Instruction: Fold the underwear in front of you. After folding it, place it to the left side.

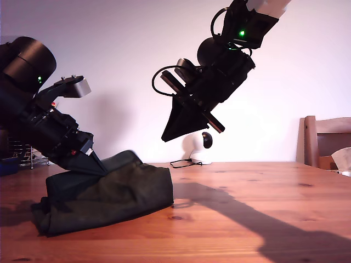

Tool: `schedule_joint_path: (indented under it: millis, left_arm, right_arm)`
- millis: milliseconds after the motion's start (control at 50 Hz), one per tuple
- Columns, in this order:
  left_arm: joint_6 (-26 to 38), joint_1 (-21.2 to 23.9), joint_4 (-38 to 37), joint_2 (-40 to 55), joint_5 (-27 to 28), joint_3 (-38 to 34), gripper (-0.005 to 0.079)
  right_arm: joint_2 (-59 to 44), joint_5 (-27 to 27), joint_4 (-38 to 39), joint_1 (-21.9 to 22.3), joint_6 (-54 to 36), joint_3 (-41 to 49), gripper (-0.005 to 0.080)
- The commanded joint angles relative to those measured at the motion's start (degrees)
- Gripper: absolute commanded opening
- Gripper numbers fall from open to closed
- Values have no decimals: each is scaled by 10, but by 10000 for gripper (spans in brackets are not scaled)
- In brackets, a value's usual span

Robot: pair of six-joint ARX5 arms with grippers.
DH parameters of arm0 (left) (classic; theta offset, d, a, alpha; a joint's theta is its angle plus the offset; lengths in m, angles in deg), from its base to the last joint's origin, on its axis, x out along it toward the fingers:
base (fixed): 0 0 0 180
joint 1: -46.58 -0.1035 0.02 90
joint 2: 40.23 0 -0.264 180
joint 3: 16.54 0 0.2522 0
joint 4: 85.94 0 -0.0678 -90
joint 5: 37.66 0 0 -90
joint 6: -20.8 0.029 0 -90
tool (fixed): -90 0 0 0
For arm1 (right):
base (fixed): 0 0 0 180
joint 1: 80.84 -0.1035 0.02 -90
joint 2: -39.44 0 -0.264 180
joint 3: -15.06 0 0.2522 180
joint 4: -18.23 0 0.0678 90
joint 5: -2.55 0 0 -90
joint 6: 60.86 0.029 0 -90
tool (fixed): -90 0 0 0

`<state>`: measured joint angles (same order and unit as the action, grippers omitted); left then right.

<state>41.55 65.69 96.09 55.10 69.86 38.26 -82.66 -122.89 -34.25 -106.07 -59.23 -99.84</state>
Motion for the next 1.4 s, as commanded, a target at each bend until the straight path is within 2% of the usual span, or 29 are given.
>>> schedule_joint_path:
  millis: [0,80,240,400,800,920,1040,1160,1380]
  left_arm:
    - [9,2,6,6,-20,-1,-21]
    - [9,2,5,9,-32,-1,-21]
    - [0,4,26,9,5,6,-21]
    - [-19,20,23,12,92,16,-22]
    - [-6,22,2,91,103,19,-22]
    - [-1,22,1,113,59,25,-21]
    - [-8,20,12,116,-31,26,-21]
    - [-87,12,19,116,-126,26,-21]
    - [-203,-19,-47,116,-233,26,-21]
  right_arm:
    - [-6,-2,0,-7,-1,1,-12]
    - [-6,-3,-1,-11,-2,1,-12]
    - [-6,-6,-2,-17,-2,1,-12]
    - [-6,-6,-2,-18,-2,1,-12]
    - [-6,-6,0,-18,-2,1,-12]
    - [-6,-7,-1,-18,-2,1,-12]
    - [-6,-8,-2,-17,-2,1,-12]
    - [-6,-19,-3,-17,-2,1,-12]
    - [0,-21,-16,-17,-10,1,-12]
